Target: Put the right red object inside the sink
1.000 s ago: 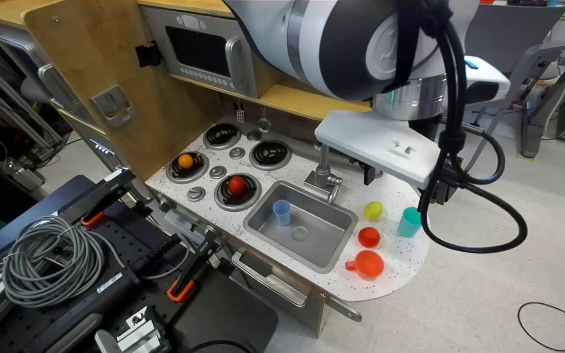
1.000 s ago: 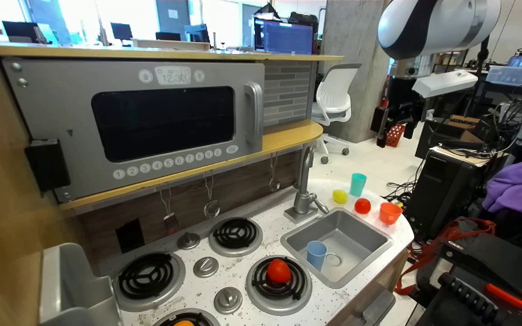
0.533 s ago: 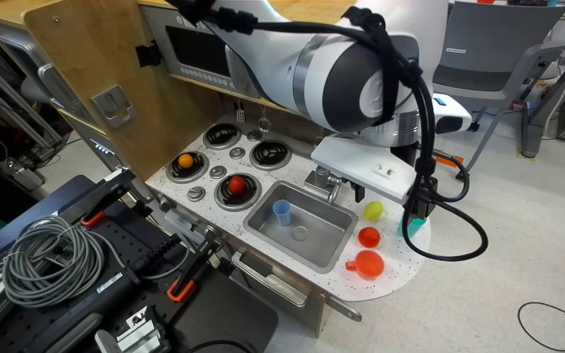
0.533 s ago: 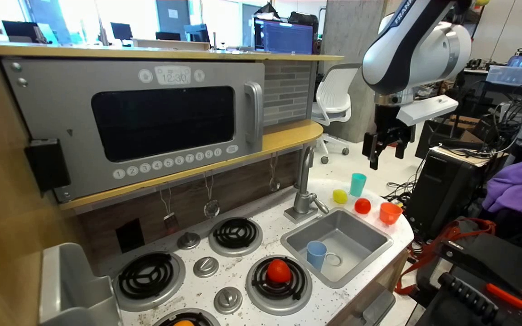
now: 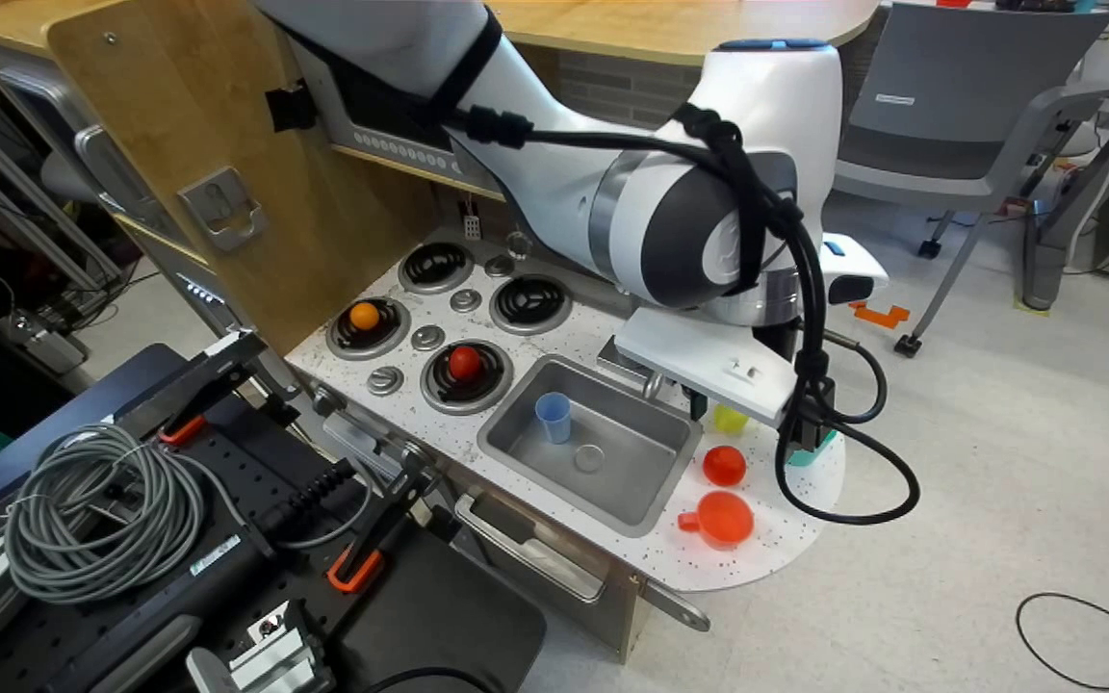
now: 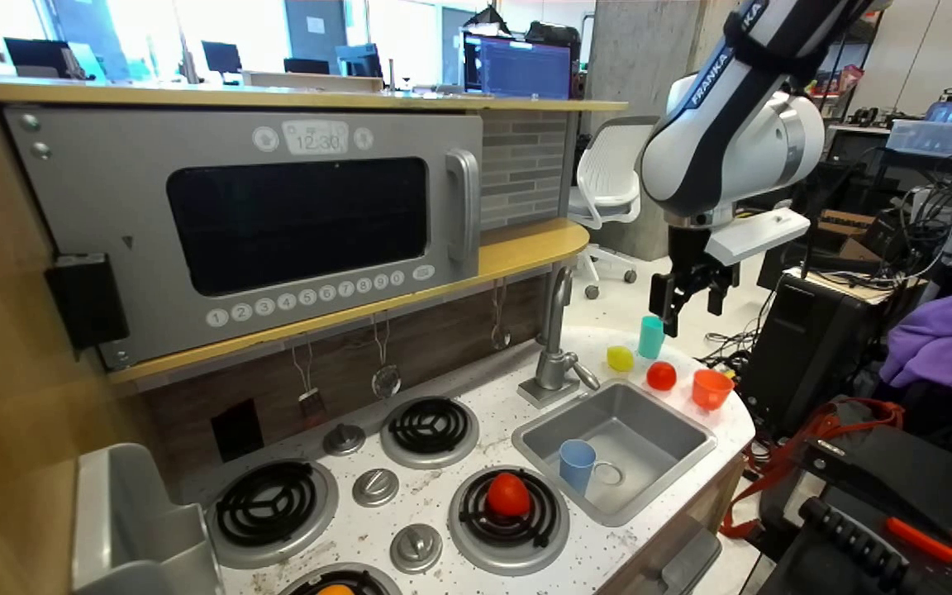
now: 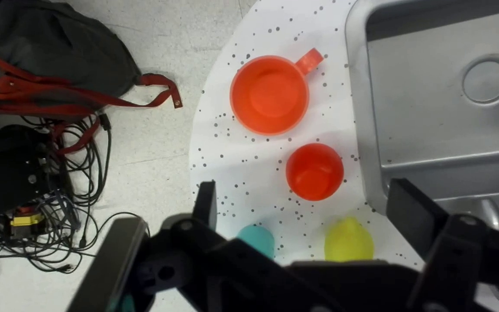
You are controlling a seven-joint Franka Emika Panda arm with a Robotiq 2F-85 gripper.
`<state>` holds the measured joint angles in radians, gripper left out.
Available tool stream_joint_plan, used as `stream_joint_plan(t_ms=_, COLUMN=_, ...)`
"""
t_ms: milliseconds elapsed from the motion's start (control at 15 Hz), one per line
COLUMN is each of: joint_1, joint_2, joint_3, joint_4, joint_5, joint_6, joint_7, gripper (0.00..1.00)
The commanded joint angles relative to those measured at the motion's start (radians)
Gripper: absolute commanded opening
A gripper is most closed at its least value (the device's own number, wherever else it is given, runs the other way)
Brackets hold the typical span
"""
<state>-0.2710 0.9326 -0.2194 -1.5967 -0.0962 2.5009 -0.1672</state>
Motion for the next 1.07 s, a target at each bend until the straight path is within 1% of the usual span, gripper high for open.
stream_joint_plan(t_ms=0, joint_1=-0.002, joint_2=0.082, joint_3=0.002, joint_4=0.085, joint_5=-0.027, joint_6=-0.011, joint_7=0.011, gripper=1.00)
stream_joint_plan(t_ms=600, joint_1=-0.021, joint_2=0.204, joint_3=0.023, joint_4=0.212, joint_5=-0.023, joint_6=-0.026, joint_7=-0.041, gripper=1.00)
stream_joint_plan(t_ms=1000, joint_1=-0.037, joint_2=0.311, joint_3=0.038, joint_4=0.314, joint_5=-0.025, joint_6=-0.040, joint_7=-0.092, gripper=1.00)
